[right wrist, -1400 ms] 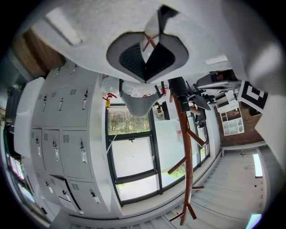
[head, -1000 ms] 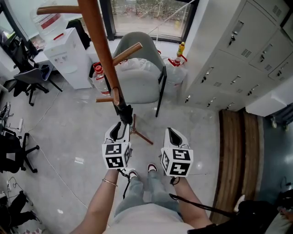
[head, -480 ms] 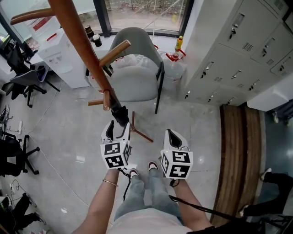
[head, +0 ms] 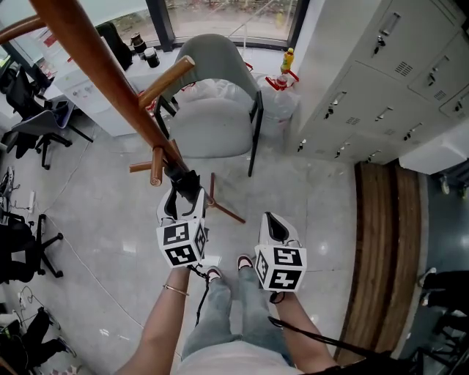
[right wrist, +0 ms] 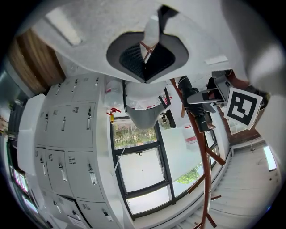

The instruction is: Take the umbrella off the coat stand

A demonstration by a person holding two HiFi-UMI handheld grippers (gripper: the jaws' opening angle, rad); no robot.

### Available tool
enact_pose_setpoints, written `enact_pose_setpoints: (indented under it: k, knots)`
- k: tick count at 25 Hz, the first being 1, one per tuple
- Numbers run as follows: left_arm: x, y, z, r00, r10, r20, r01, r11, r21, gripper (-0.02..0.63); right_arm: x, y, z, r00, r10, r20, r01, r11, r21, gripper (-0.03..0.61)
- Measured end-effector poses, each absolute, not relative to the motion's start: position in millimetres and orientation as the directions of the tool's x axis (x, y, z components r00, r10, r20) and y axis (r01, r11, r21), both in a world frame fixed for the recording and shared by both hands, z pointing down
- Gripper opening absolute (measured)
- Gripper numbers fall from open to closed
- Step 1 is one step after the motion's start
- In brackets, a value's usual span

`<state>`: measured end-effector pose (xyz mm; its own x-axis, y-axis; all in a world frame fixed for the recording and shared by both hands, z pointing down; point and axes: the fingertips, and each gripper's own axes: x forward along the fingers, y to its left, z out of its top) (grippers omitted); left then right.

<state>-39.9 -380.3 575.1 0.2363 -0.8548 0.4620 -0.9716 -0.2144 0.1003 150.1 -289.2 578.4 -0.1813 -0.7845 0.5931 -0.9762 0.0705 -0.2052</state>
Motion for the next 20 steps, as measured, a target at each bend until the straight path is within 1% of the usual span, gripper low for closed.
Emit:
enact_pose_setpoints:
  k: [7, 20]
  knots:
    - [-36.5, -389.1, 582.5, 0.206, -0.861, 0.465, -0.978, -0.192, 0.079, 0.290, 148.0, -283.5, 598.0, -0.205, -0.758, 0.620, -0.971, 0.079, -0.225, 0.005]
    - [-38.0, -409.7, 578.6, 0.163, -0.889, 0.428, -0.987, -0.151, 0.061, 0.304, 140.0, -277.6, 621.3, -0.244, -0.713, 0.657, -0.964, 0.105, -0.244, 0.005]
